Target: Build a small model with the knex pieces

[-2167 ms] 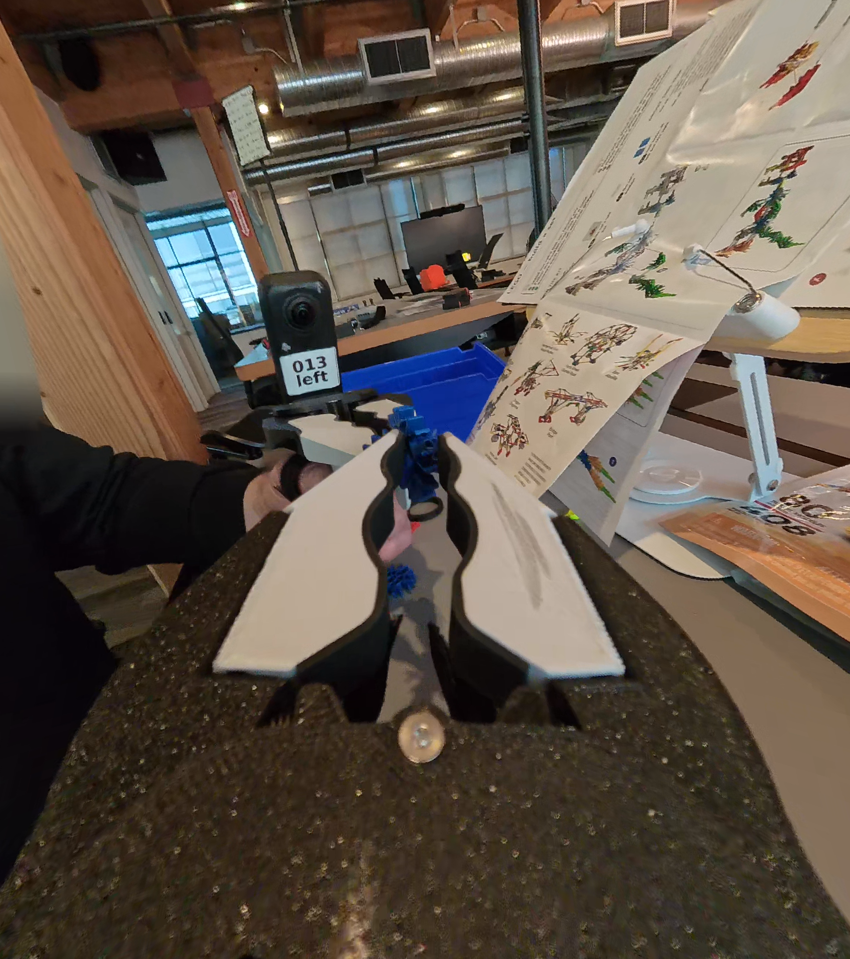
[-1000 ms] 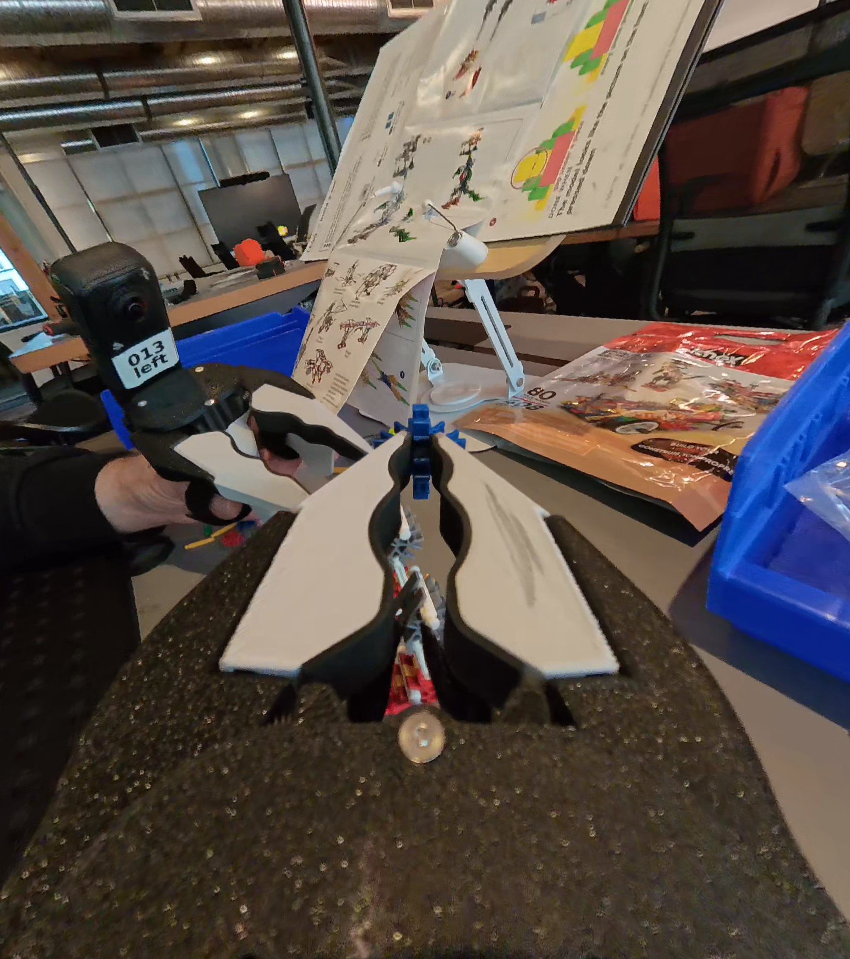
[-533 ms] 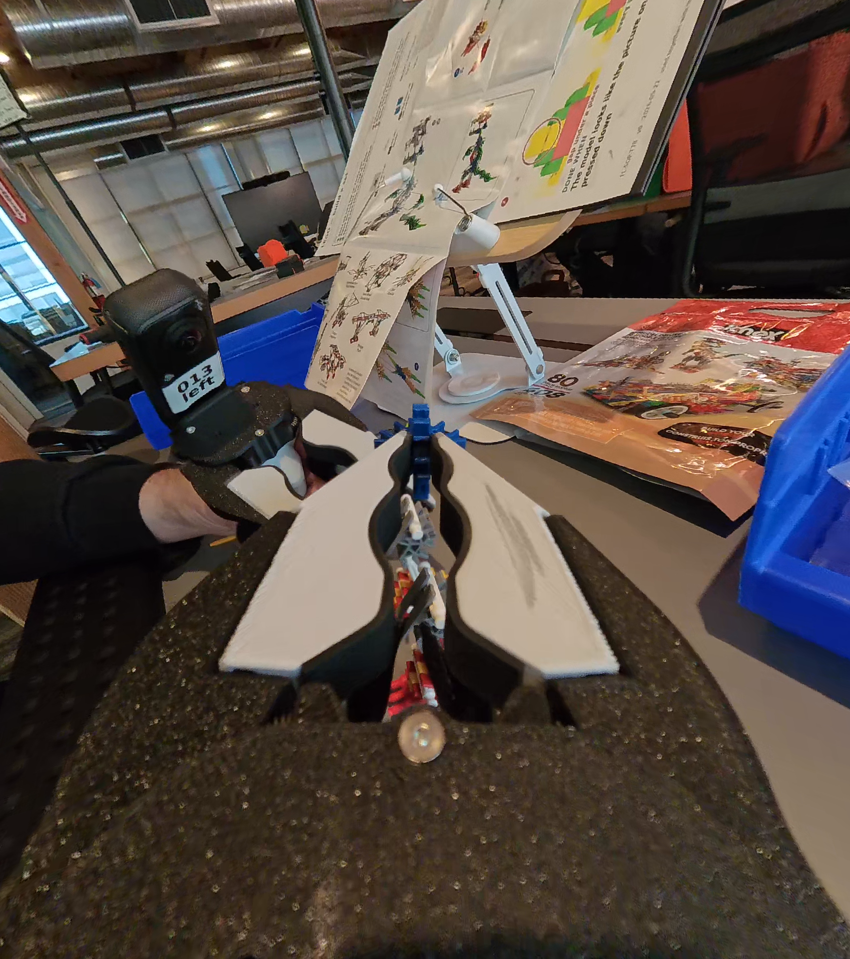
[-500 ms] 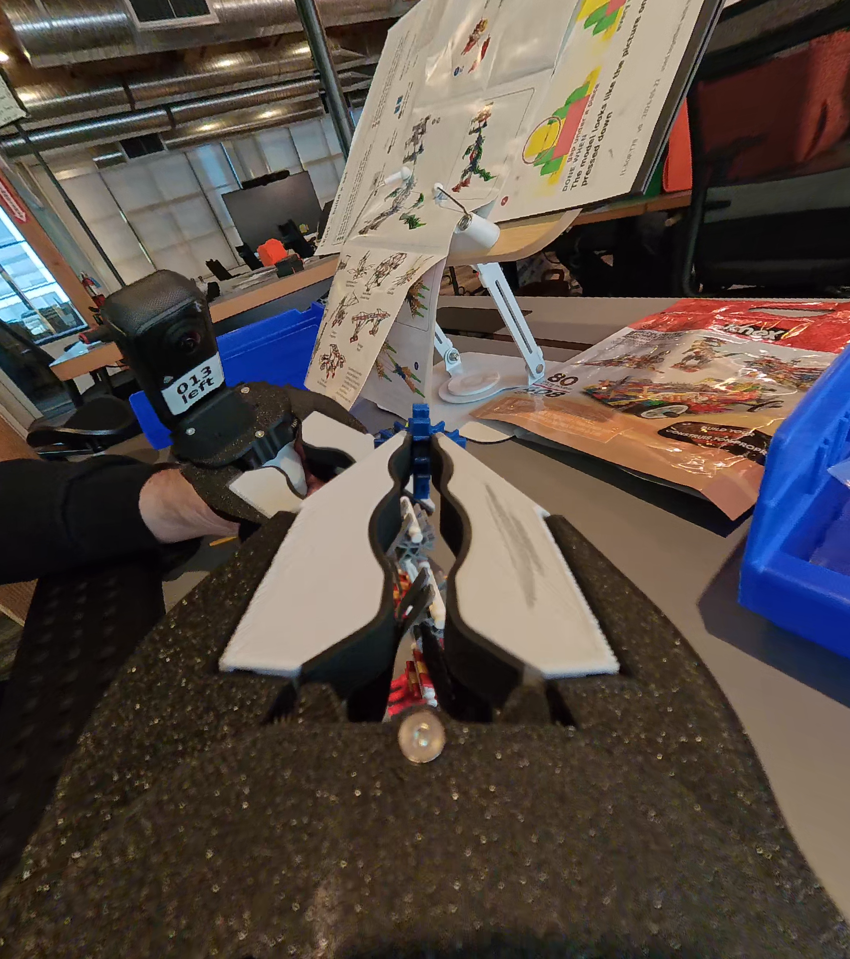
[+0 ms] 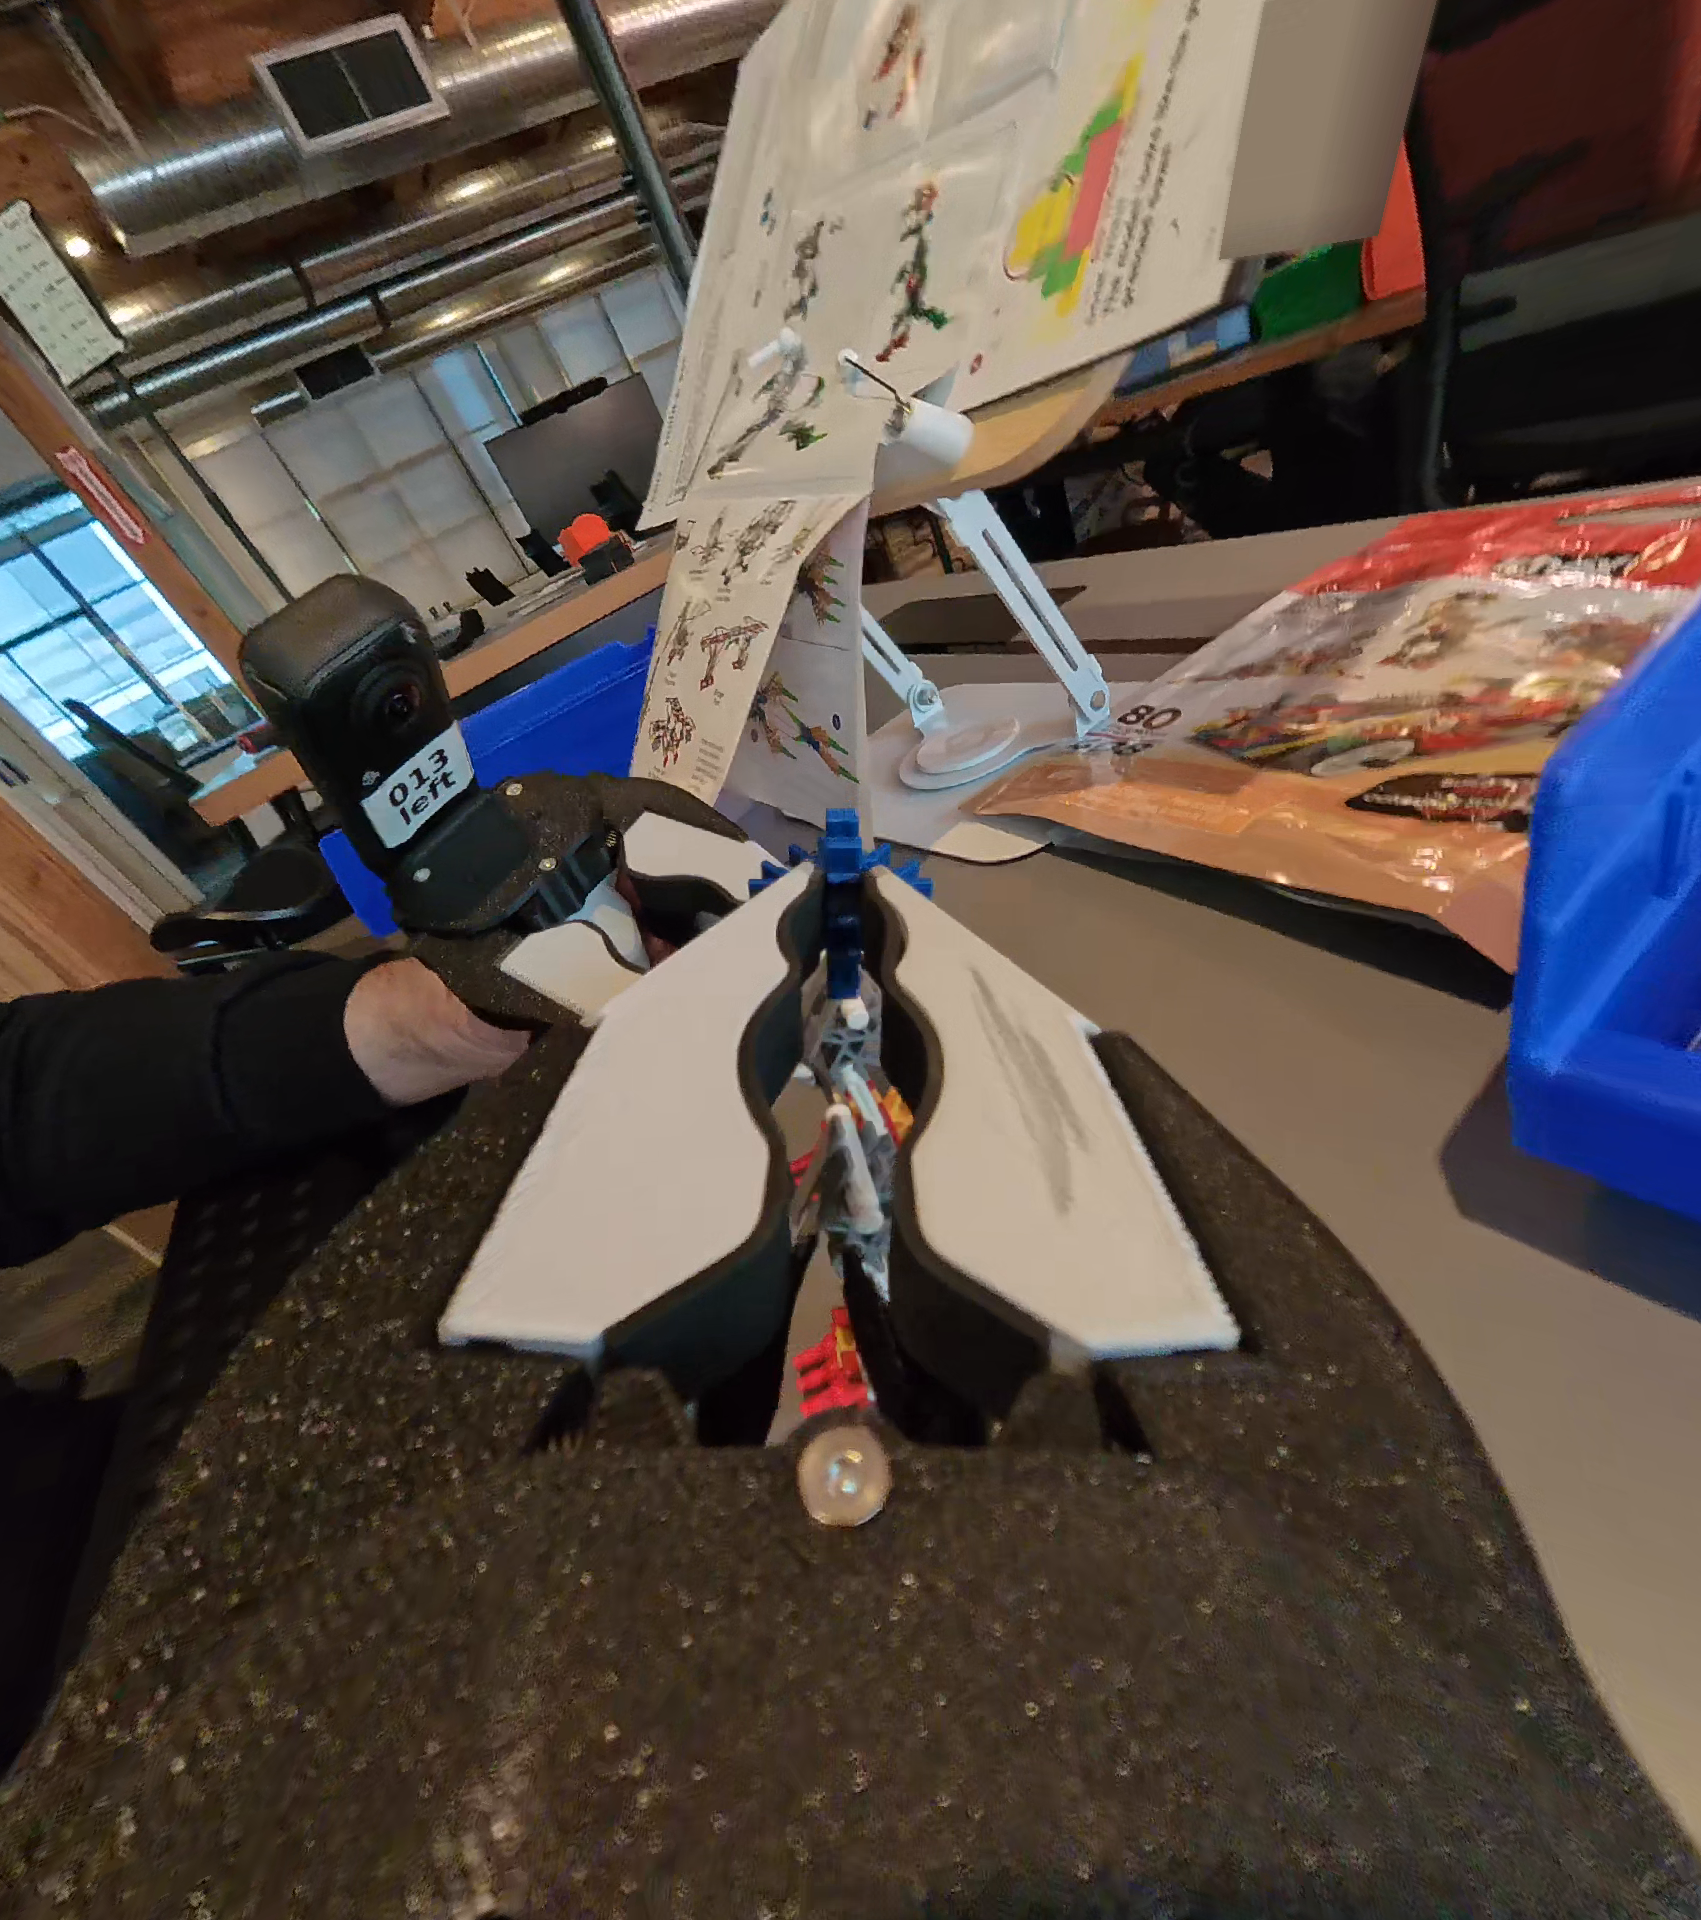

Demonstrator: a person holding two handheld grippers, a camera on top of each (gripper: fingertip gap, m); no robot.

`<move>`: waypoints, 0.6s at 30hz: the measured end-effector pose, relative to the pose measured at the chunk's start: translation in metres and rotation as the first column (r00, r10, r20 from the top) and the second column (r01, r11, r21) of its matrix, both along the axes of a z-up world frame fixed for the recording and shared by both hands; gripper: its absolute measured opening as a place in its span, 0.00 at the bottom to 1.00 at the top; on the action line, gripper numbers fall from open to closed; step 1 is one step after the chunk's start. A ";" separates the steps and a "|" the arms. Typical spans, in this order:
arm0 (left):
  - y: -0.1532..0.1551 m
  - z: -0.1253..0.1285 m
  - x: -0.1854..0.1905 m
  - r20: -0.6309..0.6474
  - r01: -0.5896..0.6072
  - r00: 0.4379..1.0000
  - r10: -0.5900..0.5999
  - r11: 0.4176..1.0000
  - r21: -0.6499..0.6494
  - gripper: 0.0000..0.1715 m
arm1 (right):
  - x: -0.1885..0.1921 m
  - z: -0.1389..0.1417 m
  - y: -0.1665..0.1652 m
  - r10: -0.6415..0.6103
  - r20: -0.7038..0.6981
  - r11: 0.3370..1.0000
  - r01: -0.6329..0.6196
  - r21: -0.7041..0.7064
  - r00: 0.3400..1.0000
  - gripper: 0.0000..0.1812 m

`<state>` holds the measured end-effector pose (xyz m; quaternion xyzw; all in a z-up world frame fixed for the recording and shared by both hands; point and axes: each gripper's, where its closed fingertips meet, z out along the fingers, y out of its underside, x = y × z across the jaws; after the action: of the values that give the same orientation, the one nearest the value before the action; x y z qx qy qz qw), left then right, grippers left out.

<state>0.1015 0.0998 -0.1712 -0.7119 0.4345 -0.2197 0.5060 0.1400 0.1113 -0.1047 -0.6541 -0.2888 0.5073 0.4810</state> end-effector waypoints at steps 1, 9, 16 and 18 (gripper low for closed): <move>0.001 0.000 -0.001 0.001 -0.007 1.000 0.007 1.000 -0.002 0.21 | 0.001 -0.002 0.002 -0.002 -0.005 1.000 0.001 -0.022 1.000 0.03; 0.003 0.000 -0.004 0.000 -0.014 1.000 0.014 1.000 0.000 0.21 | -0.002 -0.009 0.001 0.020 0.001 0.998 -0.020 -0.062 1.000 0.03; 0.004 -0.002 -0.005 -0.006 -0.024 1.000 0.024 1.000 -0.003 0.23 | -0.006 -0.014 0.000 0.030 0.028 0.998 -0.028 -0.058 0.999 0.03; 0.004 -0.001 -0.004 -0.004 -0.021 1.000 0.021 1.000 -0.003 0.23 | -0.007 -0.015 -0.001 0.033 0.039 0.998 -0.031 -0.057 0.999 0.03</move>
<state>0.0971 0.1039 -0.1724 -0.7178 0.4274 -0.2138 0.5063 0.1326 0.1104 -0.1201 -0.6725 -0.2944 0.5099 0.4484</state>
